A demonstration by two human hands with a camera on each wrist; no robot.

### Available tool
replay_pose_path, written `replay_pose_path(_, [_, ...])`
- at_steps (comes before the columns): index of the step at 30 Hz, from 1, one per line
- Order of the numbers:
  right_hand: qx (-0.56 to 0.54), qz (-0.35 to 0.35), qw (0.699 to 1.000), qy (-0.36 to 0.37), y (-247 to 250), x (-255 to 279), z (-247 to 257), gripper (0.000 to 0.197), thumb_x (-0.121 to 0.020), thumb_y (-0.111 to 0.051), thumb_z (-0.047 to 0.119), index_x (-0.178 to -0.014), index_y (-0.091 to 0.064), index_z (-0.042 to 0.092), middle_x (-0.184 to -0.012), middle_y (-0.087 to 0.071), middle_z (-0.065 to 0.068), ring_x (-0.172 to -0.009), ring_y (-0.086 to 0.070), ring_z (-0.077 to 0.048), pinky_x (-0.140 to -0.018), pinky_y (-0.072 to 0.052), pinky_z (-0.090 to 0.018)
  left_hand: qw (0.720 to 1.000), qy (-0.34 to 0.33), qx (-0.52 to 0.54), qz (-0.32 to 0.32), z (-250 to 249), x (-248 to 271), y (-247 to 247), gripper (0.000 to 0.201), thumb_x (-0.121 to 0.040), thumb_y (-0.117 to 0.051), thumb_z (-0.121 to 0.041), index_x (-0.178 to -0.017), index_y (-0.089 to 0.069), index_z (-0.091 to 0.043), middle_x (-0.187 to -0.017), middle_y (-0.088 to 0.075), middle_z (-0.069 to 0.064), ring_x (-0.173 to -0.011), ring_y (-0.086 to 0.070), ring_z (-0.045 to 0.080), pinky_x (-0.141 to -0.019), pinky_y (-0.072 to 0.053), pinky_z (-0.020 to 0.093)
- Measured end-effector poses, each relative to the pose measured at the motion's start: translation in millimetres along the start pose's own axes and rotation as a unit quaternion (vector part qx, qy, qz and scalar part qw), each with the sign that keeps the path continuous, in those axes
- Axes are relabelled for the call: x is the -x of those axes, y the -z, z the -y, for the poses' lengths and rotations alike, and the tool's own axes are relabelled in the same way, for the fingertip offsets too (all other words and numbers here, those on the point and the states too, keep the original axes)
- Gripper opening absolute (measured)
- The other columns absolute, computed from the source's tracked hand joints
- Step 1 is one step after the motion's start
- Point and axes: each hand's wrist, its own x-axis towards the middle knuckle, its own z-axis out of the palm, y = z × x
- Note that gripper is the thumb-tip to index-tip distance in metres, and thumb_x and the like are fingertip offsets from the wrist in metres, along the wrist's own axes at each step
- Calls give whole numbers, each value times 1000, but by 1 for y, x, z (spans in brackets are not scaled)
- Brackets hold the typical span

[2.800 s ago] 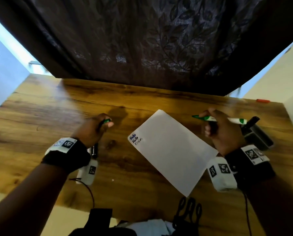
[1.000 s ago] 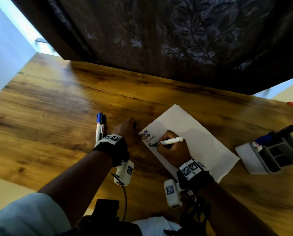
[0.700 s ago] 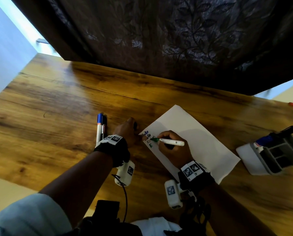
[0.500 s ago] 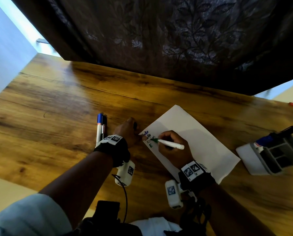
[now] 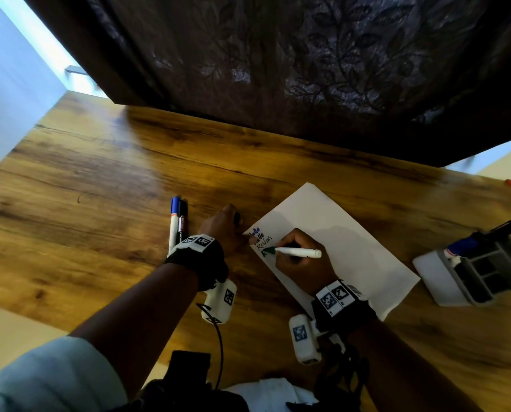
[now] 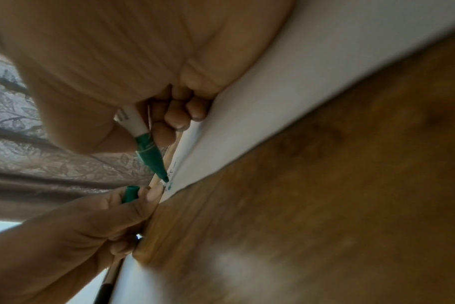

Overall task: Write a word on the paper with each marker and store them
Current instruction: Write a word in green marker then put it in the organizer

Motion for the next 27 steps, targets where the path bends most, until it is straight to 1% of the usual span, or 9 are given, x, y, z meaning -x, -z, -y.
replay_pose_path(3, [1,4,1000,-8,-1,0,1,16,-76,-77,15,-86,-65,12,-77,-69,2,-70,-65,-9,-63,-54,-15,1000,3,-5,-2,1,-1,-1,54,-64,-84,-44,-98,-50,-22,-95,-60,-4,-86,-60,19,-74,-55,37])
replay_pose_path(6, [4,6,1000,-10,0,1,0,17,-74,-77,16,-84,-66,9,-76,-69,1,-69,-64,-9,-62,-53,-14,1000,-2,-6,1,0,-1,-1,54,-65,-84,-44,-100,-50,-21,-96,-60,-3,-87,-60,19,-71,-53,34])
replay_pose_path(10, [8,-5,1000,-2,2,0,0,17,-75,-75,20,-83,-66,8,-73,-65,6,-69,-61,1,-62,-49,-8,1000,1,-2,0,1,-1,0,53,-65,-84,-44,-99,-49,-23,-94,-59,-4,-84,-59,18,-67,-49,31])
replay_pose_path(13, [10,-19,1000,0,2,-1,0,15,-75,-74,17,-82,-65,6,-72,-62,9,-68,-60,6,-61,-46,-5,1000,1,2,8,2,-1,0,52,-66,-83,-43,-100,-49,-22,-95,-60,-2,-85,-60,18,-69,-51,33])
replay_pose_path(16, [16,-9,1000,6,1,1,-2,15,-75,-76,13,-82,-65,7,-74,-63,9,-69,-60,8,-62,-47,-6,1000,-2,5,8,3,-1,0,52,-66,-83,-43,-99,-49,-22,-98,-61,-1,-87,-60,20,-71,-51,33])
replay_pose_path(18, [13,-5,1000,-4,1,2,-2,15,-75,-78,11,-83,-65,7,-74,-64,8,-70,-62,4,-61,-48,-7,1000,-2,2,7,3,-1,0,53,-66,-83,-44,-100,-49,-22,-98,-61,-1,-89,-60,20,-73,-52,35])
replay_pose_path(21, [7,-11,1000,-3,1,2,0,17,-74,-75,17,-81,-65,6,-72,-66,4,-70,-62,-9,-60,-46,-5,1000,0,3,8,2,-1,-1,54,-66,-83,-43,-102,-50,-21,-98,-61,-1,-89,-60,20,-75,-53,36])
replay_pose_path(22, [7,-12,1000,2,1,1,0,18,-74,-74,19,-81,-65,5,-73,-65,4,-71,-62,-9,-60,-45,-4,1000,2,6,7,2,-1,-1,54,-66,-84,-43,-101,-50,-21,-97,-61,-1,-88,-60,20,-76,-55,38])
replay_pose_path(27, [3,-15,1000,-4,3,0,2,22,-76,-72,23,-82,-64,3,-75,-64,7,-70,-60,10,-61,-44,-2,1000,9,10,4,1,-1,-1,52,-63,-85,-44,-94,-49,-24,-93,-61,-2,-85,-61,19,-77,-57,42])
